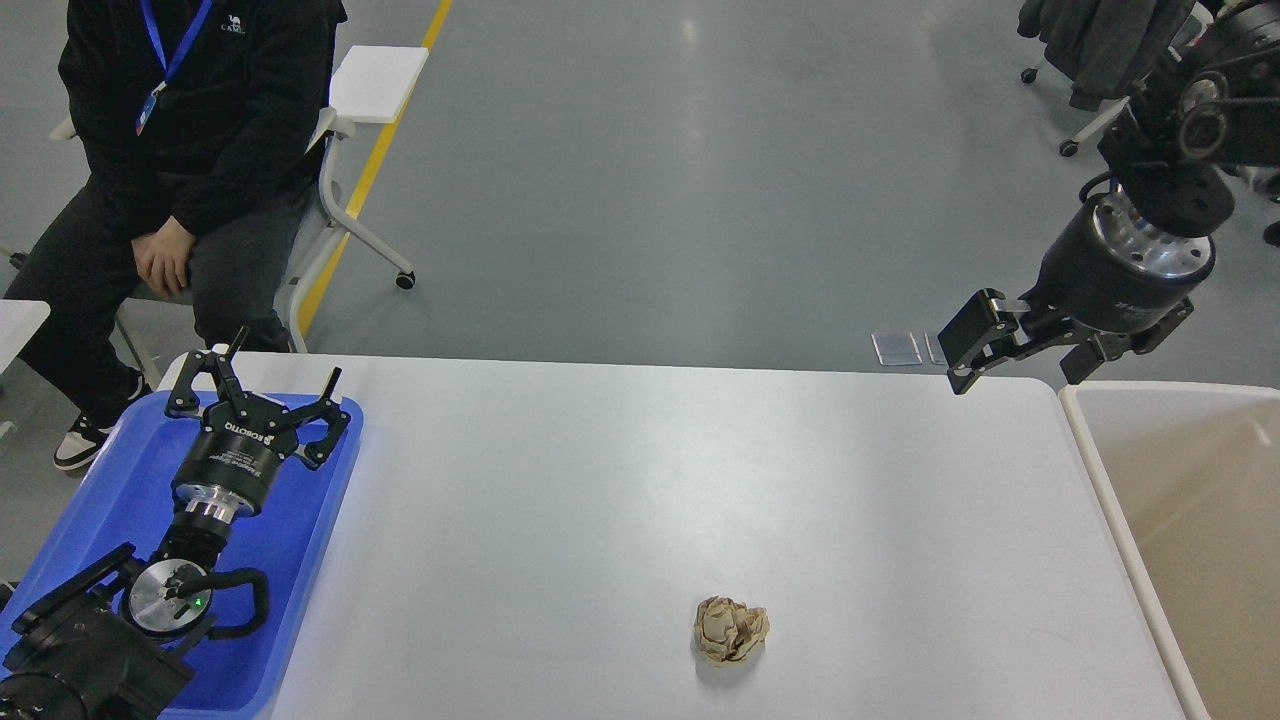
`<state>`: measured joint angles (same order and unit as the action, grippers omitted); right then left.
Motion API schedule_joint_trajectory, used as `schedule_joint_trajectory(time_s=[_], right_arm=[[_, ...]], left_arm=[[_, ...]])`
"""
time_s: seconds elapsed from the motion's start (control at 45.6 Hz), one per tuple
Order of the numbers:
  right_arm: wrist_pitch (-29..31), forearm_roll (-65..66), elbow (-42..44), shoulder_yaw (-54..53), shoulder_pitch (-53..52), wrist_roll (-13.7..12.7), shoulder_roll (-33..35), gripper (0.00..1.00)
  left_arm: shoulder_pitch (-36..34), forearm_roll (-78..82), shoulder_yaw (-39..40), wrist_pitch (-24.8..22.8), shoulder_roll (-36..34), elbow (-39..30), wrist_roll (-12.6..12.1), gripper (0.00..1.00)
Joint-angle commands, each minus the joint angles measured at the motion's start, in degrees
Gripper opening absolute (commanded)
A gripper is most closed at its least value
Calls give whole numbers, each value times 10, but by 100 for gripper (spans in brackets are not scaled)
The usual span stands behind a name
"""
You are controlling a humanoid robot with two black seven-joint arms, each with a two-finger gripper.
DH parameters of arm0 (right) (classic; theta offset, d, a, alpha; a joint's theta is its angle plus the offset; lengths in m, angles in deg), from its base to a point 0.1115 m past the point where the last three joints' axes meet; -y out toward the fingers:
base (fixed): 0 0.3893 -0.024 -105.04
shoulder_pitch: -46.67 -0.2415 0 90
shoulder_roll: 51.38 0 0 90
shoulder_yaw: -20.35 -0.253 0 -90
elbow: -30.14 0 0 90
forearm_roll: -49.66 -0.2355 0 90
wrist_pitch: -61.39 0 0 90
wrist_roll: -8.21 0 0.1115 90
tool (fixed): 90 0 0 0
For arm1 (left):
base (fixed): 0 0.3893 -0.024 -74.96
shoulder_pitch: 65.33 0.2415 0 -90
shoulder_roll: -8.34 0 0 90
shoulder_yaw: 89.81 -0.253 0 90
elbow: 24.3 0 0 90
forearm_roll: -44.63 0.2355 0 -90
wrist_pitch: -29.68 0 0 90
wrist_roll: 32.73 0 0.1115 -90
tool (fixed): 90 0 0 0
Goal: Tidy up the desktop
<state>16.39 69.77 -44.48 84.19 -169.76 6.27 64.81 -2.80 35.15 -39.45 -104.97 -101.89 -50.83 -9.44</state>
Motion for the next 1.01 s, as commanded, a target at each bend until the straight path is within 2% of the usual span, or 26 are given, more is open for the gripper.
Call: schedule_joint_trajectory(time_s=[0.0, 0.702, 0.987], right_arm=[[0, 0, 1, -3, -9, 0, 0, 100], [0, -1, -3, -80, -17, 0, -18, 100], [0, -1, -1, -171, 6, 0, -45, 100]], left_arm=[[0, 0, 0, 0, 0, 0, 0, 99], [0, 0, 0, 0, -1, 1, 0, 99], [0, 0, 0, 0, -1, 1, 1, 99]])
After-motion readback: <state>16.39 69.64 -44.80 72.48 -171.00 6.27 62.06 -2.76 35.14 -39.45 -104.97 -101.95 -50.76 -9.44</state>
